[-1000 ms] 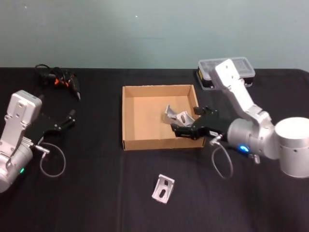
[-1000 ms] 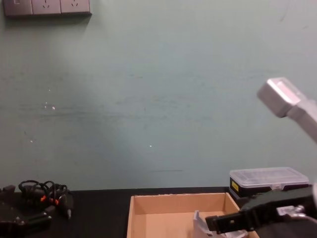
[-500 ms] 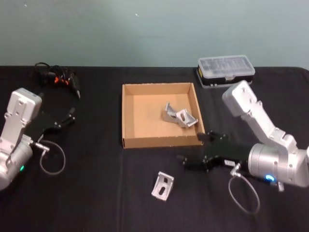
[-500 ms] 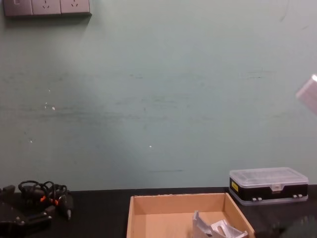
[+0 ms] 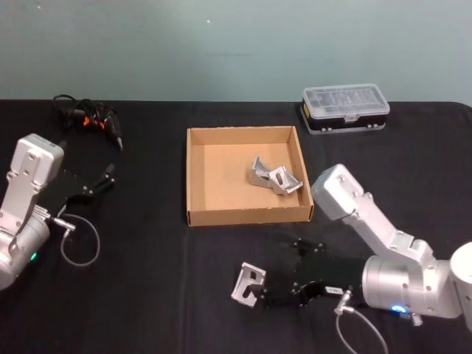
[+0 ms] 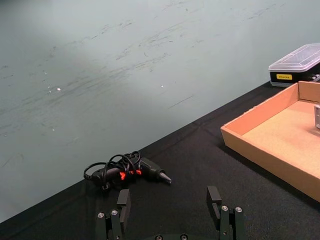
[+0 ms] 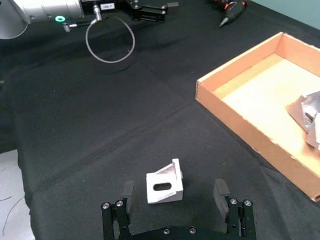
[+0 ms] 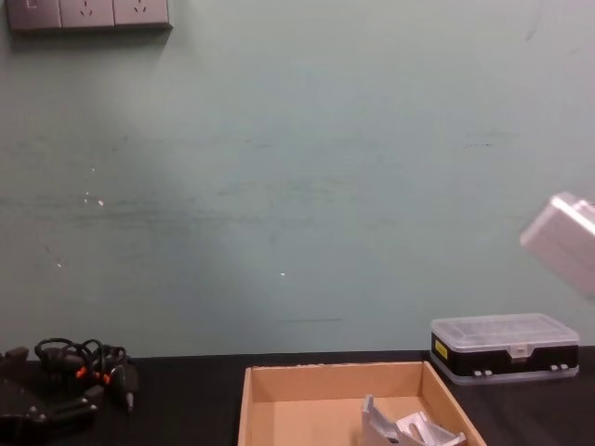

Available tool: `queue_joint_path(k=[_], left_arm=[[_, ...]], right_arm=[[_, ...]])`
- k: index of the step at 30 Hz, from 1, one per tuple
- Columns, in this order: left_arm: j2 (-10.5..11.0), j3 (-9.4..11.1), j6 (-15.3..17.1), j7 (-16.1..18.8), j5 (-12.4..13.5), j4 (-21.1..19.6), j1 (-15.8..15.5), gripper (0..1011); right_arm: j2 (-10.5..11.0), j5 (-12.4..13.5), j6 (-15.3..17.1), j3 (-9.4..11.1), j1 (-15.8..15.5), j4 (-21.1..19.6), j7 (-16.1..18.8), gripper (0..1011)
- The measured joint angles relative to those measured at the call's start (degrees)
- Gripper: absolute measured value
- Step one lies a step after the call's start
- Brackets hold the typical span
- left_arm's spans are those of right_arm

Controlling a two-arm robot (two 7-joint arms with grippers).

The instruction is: Use one hand to pick up the angle iron from the table and place it into the box.

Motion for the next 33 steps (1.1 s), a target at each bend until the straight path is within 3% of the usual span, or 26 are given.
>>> queue_joint_path(k=[8, 21, 28, 33], left_arm=[[0.0, 0.0, 0.0, 0.0, 0.0, 0.0, 0.0, 1000], [0.0, 0.0, 0.0, 0.0, 0.0, 0.0, 0.0, 1000], [0.0, 0.0, 0.0, 0.0, 0.0, 0.0, 0.0, 1000], [0.0, 0.0, 0.0, 0.0, 0.0, 0.0, 0.0, 1000]], right_arm=[[-1.7, -1.8, 0.9, -2.6, 2.0, 1.9, -0.8, 1000], [-5.3, -4.0, 1.3, -4.4, 3.9, 6.0, -1.7, 1000], [-5.2, -4.0, 1.3, -4.3, 3.8, 5.8, -1.7, 1000], [-5.1, -3.9, 1.3, -4.3, 3.8, 5.7, -1.7, 898]])
